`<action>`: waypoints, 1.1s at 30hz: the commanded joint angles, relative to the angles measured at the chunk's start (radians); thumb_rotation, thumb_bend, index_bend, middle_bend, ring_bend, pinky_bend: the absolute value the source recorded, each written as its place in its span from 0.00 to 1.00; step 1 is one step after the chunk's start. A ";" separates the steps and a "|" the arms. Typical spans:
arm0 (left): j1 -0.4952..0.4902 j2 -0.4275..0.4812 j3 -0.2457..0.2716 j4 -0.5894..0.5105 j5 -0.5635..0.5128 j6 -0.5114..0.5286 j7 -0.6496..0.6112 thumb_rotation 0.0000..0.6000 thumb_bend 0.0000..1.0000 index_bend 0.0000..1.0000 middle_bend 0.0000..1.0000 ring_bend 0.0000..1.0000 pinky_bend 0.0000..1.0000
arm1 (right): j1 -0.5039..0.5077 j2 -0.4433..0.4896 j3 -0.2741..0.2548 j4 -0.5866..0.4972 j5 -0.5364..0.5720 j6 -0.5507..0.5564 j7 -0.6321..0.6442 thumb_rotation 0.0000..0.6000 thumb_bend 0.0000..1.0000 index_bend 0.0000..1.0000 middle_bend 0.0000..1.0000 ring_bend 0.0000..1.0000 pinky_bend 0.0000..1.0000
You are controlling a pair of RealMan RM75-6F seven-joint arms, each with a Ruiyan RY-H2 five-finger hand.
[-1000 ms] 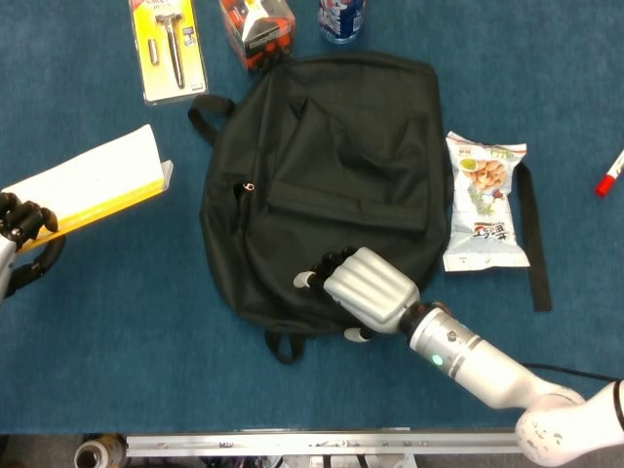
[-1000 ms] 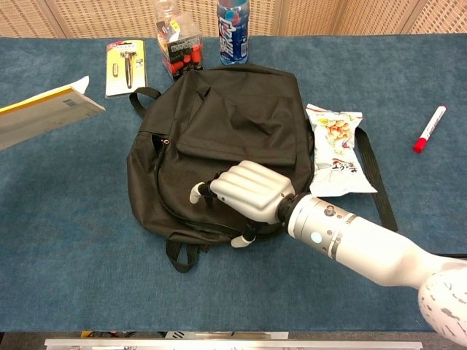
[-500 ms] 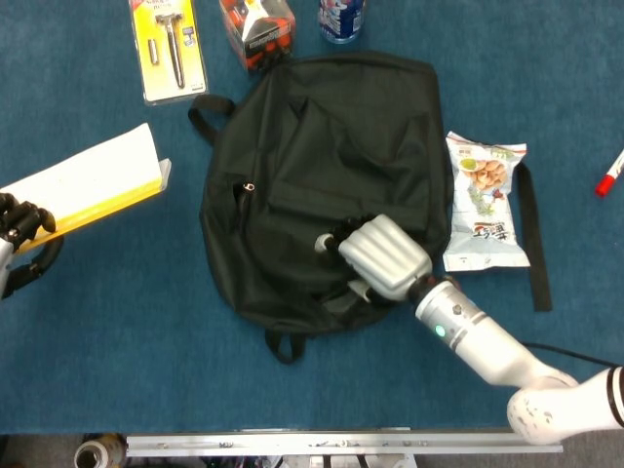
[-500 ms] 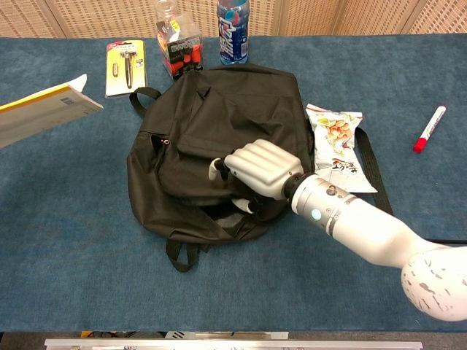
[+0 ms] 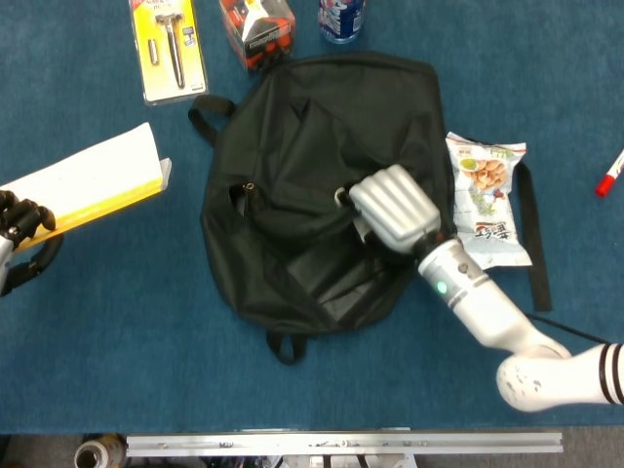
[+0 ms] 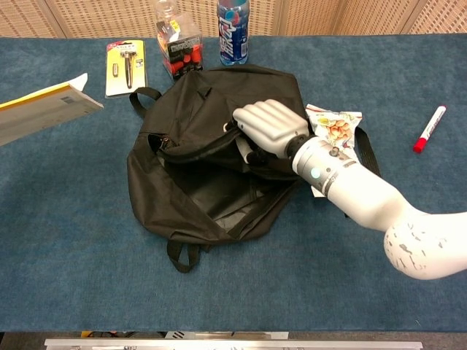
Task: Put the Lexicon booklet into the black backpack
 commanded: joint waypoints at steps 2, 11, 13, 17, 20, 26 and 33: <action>-0.004 0.013 0.008 -0.020 0.012 0.004 -0.022 1.00 0.45 0.74 0.68 0.58 0.68 | 0.022 -0.024 0.055 0.038 0.014 0.026 0.026 1.00 0.81 0.67 0.59 0.57 0.72; -0.038 0.048 0.030 -0.061 0.070 0.003 -0.042 1.00 0.45 0.74 0.69 0.59 0.68 | 0.067 -0.109 0.138 0.118 0.042 0.075 0.061 1.00 0.81 0.67 0.59 0.58 0.74; -0.047 0.053 0.034 -0.070 0.083 0.002 -0.040 1.00 0.45 0.74 0.69 0.59 0.68 | 0.078 -0.132 0.153 0.140 0.036 0.094 0.066 1.00 0.81 0.67 0.59 0.58 0.74; -0.066 0.060 0.045 -0.084 0.112 -0.004 -0.037 1.00 0.45 0.74 0.69 0.58 0.68 | 0.101 -0.166 0.184 0.173 0.028 0.114 0.082 1.00 0.81 0.67 0.59 0.58 0.74; -0.084 0.066 0.052 -0.104 0.134 -0.013 -0.030 1.00 0.45 0.74 0.69 0.58 0.68 | 0.125 -0.191 0.209 0.199 0.026 0.118 0.095 1.00 0.81 0.67 0.59 0.58 0.74; -0.119 0.066 0.059 -0.141 0.172 -0.032 -0.008 1.00 0.45 0.74 0.69 0.58 0.68 | 0.158 -0.226 0.245 0.226 0.018 0.126 0.132 1.00 0.81 0.67 0.59 0.58 0.74; -0.162 0.037 0.060 -0.156 0.199 -0.065 0.003 1.00 0.45 0.74 0.69 0.58 0.68 | 0.185 -0.253 0.272 0.251 0.002 0.137 0.177 1.00 0.81 0.67 0.59 0.58 0.74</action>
